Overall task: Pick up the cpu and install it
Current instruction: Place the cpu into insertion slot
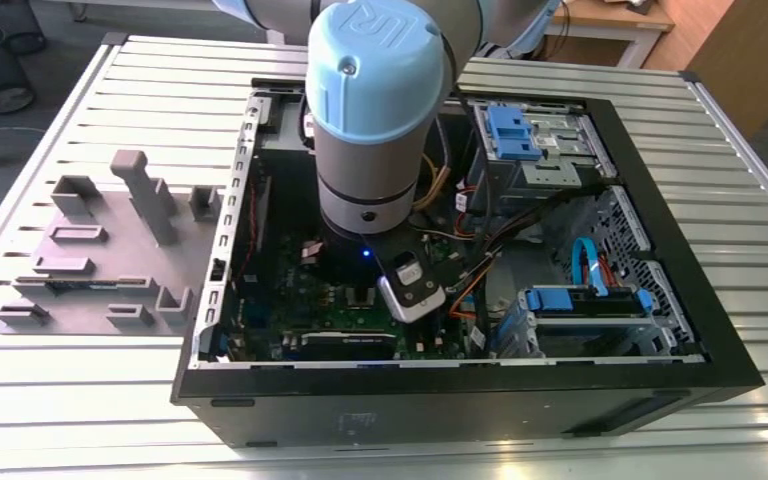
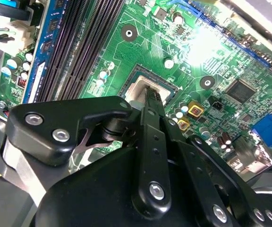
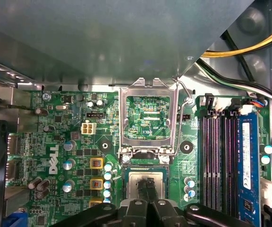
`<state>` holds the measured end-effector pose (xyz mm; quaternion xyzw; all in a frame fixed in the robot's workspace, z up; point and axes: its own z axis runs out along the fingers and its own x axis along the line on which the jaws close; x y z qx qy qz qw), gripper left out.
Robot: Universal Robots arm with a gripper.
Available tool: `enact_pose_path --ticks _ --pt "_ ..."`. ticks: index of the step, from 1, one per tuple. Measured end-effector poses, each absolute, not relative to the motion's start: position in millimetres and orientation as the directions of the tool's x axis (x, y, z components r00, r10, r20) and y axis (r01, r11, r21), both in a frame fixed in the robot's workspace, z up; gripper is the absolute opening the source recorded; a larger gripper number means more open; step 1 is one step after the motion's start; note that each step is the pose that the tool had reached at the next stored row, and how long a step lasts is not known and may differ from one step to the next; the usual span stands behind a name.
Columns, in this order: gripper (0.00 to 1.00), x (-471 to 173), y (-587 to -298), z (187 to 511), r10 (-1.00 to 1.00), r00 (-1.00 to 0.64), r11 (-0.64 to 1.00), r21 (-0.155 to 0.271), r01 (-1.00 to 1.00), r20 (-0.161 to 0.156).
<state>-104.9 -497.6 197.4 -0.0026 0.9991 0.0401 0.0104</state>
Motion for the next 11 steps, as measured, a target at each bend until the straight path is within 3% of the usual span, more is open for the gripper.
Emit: enact_pose_path --ticks 11 --pt "0.11 -104.9 -497.6 194.3 0.008 -1.0 0.997 0.078 0.007 -0.021"
